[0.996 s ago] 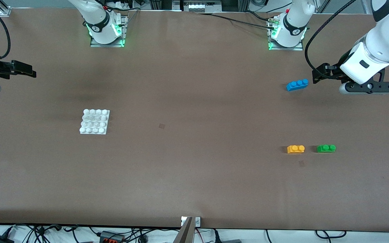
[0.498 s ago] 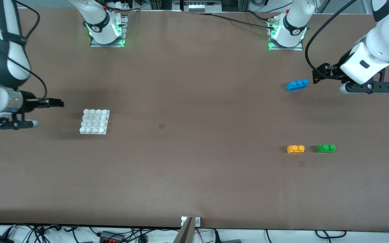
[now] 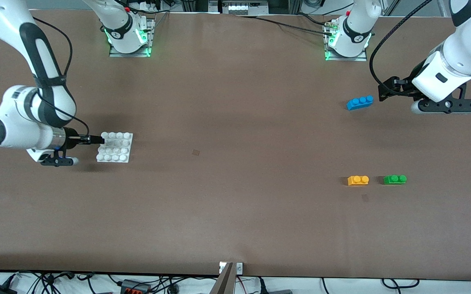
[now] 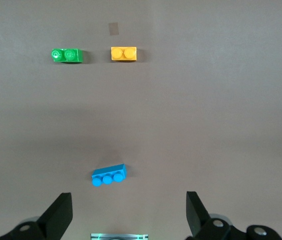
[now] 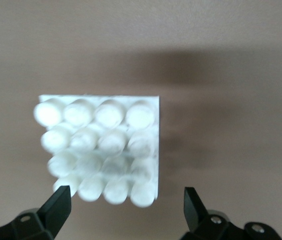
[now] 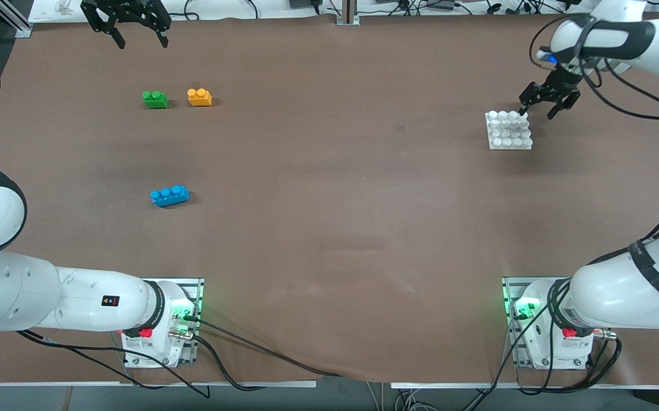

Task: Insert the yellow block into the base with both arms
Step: 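Lower the right gripper onto the white base plate and grasp it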

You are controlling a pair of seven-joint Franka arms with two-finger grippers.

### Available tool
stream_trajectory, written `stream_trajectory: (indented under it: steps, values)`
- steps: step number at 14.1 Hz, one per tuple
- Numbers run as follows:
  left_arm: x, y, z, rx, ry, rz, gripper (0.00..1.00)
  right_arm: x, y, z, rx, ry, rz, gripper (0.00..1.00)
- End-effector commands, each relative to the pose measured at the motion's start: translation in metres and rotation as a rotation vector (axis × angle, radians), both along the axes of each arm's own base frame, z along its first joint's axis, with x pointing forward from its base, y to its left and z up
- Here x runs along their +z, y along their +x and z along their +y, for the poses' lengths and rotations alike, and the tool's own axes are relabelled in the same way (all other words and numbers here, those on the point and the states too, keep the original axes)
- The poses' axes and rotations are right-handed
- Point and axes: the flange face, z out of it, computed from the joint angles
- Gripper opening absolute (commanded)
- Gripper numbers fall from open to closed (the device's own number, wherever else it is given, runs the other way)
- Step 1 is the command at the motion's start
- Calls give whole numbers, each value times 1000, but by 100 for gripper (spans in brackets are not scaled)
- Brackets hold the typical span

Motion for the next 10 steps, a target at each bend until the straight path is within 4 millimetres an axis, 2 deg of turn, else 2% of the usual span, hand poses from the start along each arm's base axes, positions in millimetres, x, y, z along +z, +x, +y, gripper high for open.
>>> stream_trajectory:
  steps: [1,4,6,10]
  values:
    - [4,2,0,6,-23,3,100,-23,-19,-5,7,16,-25,100]
    - [4,2,1,8,-23,3,100,-41,-31,-2,-31,64,-12,100]
    - [4,2,0,8,-25,1,100,-42,-30,-2,0,72,-19,76]
    - [3,1,1,8,-23,12,100,-45,-28,-1,0,73,-19,52]
